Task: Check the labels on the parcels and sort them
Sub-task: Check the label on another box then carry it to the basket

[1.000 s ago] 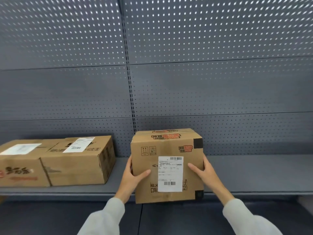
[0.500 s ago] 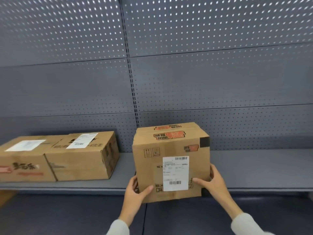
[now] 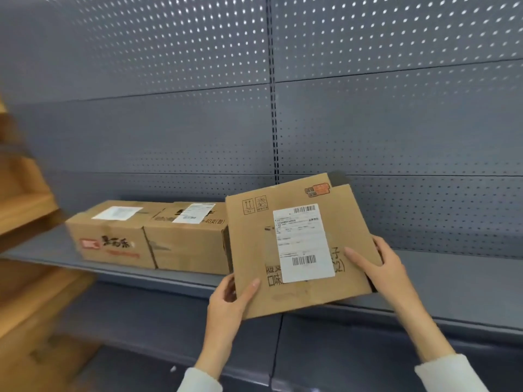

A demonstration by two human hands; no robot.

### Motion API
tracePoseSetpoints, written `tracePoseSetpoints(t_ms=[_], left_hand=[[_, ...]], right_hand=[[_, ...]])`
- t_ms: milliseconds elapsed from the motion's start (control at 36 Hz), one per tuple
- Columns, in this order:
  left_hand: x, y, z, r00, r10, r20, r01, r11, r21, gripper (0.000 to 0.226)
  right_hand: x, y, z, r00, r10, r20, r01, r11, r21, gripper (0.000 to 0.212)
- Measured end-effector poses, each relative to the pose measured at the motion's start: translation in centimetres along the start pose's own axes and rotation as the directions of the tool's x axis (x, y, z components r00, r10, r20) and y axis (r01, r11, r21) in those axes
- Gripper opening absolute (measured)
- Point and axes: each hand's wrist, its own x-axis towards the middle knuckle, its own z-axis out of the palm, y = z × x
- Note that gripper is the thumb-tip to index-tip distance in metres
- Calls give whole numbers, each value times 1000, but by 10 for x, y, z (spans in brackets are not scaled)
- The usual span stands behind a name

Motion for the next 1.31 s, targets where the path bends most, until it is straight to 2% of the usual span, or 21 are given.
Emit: tracePoseSetpoints(t_ms=[306, 500, 583, 722, 972, 1111, 1306], left_hand=[[-58, 23, -94, 988, -59, -144, 67, 996, 52, 47], [-84, 27, -162, 954, -96, -284, 106, 994, 19, 42], [-94, 25, -193, 938, -120, -325, 128, 992, 5, 48], [-112, 18, -236, 892, -146, -427, 158, 987, -8, 63], [-141, 10, -280, 815, -240, -526, 219, 970, -105, 39], [-145, -7, -294, 752, -286, -594, 252, 957, -141, 43], [-137, -41, -299, 644, -310, -699, 278, 946, -163, 39]], right_hand=[[-32, -39, 63, 982, 18, 188, -8, 998, -56, 51], [-54, -62, 135, 951, 25, 308, -10, 999, -51, 47], [-64, -67, 168, 938, 25, 347, -8, 999, -49, 46], [-74, -71, 217, 902, 34, 431, -4, 997, -71, 56], [-91, -59, 286, 823, 52, 565, 23, 992, -125, 53], [-92, -54, 327, 769, 70, 635, 34, 988, -150, 36], [-80, -19, 379, 693, 107, 713, 43, 981, -189, 45]])
